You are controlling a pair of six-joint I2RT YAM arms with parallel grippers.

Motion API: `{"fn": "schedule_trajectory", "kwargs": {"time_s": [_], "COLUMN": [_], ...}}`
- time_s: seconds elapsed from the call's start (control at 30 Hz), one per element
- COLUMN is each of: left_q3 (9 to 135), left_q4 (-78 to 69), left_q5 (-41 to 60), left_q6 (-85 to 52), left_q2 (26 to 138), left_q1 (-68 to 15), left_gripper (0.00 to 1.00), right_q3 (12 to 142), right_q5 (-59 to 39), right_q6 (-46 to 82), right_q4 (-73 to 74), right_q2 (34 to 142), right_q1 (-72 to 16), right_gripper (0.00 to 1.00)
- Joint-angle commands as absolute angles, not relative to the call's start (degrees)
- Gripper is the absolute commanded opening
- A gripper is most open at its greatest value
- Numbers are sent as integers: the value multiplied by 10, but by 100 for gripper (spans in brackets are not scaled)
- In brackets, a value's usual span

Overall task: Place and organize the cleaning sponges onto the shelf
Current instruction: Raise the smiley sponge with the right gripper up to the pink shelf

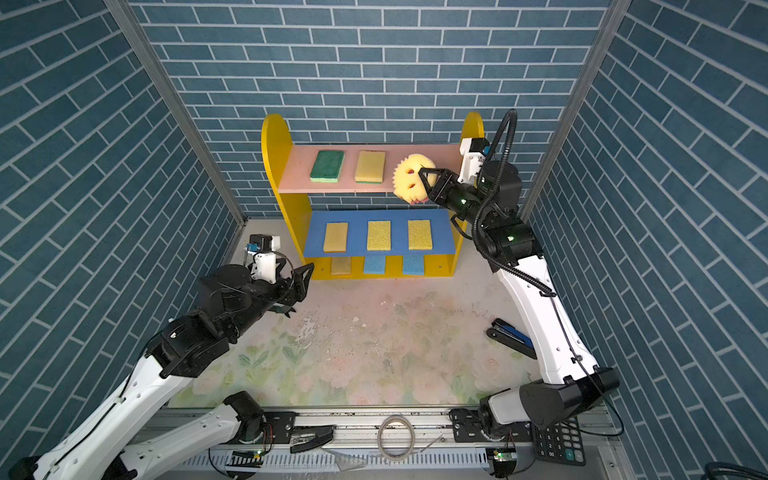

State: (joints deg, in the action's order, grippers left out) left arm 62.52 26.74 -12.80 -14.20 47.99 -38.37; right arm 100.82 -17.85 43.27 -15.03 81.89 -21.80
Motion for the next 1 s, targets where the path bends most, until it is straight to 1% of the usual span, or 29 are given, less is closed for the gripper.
{"fn": "schedule_trajectory", "kwargs": {"time_s": [0.0, 0.3, 0.53, 0.67, 0.73, 0.83, 0.97], "left_q3": [643, 645, 641, 643, 643, 640, 637], "left_q4": [281, 283, 282, 284, 285, 287, 289], "left_q5": [-124, -122, -124, -126, -127, -132, -134], "left_q6": [-151, -169, -175, -173, -172, -172, -173], "left_q2": [475, 475, 474, 474, 473, 470, 467], "left_q1": [-381, -381, -381, -380, -381, -381, -381], "left_gripper": [76, 77, 77, 77, 77, 78, 78], "right_q3": [1041, 1088, 1087, 1083, 1082, 1078, 1072], "right_q5": [-126, -38, 5, 3, 4, 14, 17], "right_q6": [412, 404, 413, 427, 430, 436, 447], "right_q4": [-159, -178, -175, -164, -163, -159, -151], "right_q2": [844, 886, 900, 910, 914, 919, 926], "right_q1": [-217, -216, -217, -217, -217, -217, -217], "right_gripper": [5, 5, 7, 8, 10, 17, 22]}}
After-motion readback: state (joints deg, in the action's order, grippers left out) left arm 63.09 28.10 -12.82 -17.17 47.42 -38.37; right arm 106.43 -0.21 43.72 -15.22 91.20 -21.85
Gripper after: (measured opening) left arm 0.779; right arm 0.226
